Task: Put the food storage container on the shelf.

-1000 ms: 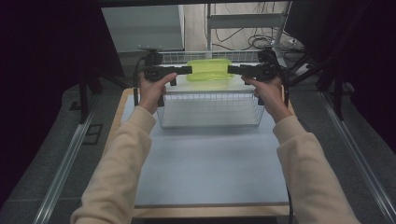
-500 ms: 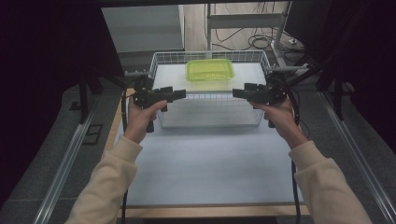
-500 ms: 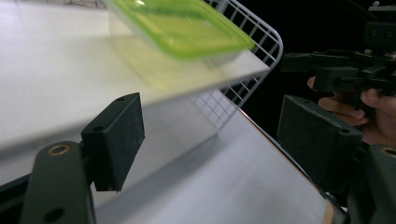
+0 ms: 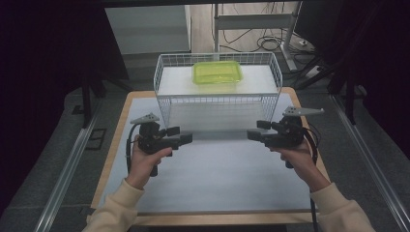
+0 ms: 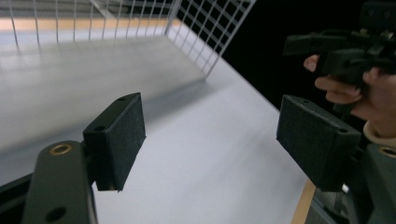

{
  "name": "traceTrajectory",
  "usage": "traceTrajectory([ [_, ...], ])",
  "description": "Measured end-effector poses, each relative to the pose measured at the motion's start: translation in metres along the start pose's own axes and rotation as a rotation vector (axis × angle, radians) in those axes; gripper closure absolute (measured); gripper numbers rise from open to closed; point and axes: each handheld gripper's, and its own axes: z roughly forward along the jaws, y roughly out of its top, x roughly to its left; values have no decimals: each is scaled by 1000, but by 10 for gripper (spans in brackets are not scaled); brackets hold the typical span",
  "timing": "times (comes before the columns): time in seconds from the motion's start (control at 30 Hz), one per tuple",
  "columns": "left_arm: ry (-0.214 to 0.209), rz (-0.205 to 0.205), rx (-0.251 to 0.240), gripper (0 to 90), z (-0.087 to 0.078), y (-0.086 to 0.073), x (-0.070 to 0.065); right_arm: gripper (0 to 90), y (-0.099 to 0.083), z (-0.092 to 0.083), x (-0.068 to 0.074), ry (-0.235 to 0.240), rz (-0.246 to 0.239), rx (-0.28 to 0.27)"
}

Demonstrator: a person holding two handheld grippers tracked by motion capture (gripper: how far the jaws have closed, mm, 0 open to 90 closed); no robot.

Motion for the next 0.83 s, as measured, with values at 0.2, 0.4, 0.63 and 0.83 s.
traceTrajectory([
  [0.2,1,7,27,233,2,-27,-1,262,-27,-1,2,1,-3,15],
  [0.4,10,19,86,234,12,-64,0,261,-67,3,7,-9,-37,77],
  [0.63,10,16,123,235,20,-74,1,261,-82,7,5,-15,-34,93],
  [0.83,11,-1,116,235,19,-76,3,259,-80,5,9,-17,-54,76],
])
